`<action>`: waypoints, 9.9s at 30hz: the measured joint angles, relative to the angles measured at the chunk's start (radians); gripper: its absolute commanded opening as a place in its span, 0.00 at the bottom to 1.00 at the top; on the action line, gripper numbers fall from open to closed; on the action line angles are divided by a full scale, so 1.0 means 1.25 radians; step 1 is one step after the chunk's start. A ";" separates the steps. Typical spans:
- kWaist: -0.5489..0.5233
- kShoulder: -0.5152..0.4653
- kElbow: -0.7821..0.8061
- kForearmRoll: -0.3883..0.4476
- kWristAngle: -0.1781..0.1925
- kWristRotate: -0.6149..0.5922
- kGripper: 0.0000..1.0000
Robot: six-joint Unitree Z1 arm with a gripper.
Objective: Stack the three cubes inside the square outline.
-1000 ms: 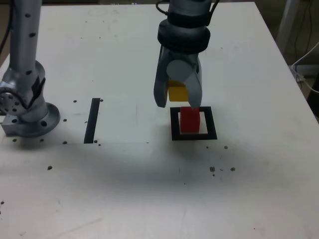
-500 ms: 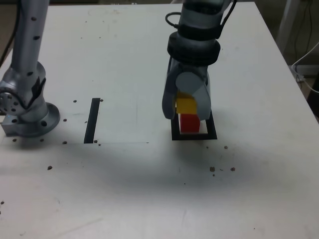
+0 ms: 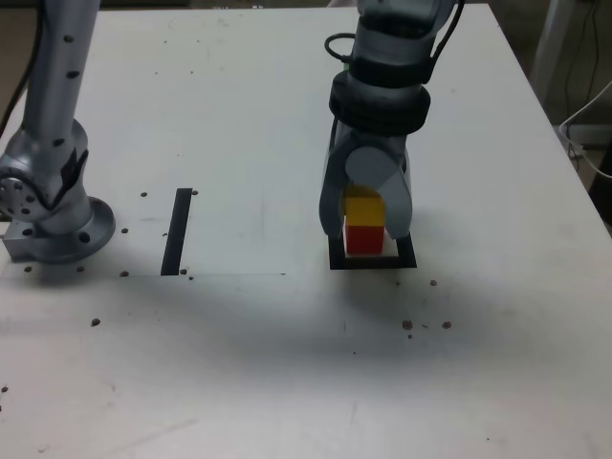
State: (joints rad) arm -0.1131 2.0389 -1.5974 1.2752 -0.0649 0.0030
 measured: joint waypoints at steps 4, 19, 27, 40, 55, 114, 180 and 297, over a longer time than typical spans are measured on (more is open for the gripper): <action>0.001 0.002 0.012 -0.010 0.003 0.001 0.66; 0.010 0.000 0.058 -0.047 0.010 0.008 0.99; 0.021 -0.079 0.052 -0.020 0.076 0.008 0.99; 0.178 -0.092 0.037 0.027 0.122 0.065 0.99; 0.386 0.026 -0.121 0.056 0.158 0.182 0.99; 0.630 0.404 -0.644 0.257 0.126 0.367 0.32; 0.208 0.013 -0.240 0.256 0.044 0.207 0.25; 0.072 -0.415 0.672 -0.189 0.083 0.024 1.00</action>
State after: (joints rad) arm -0.0230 1.5199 -0.7574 1.0390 0.0390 0.0331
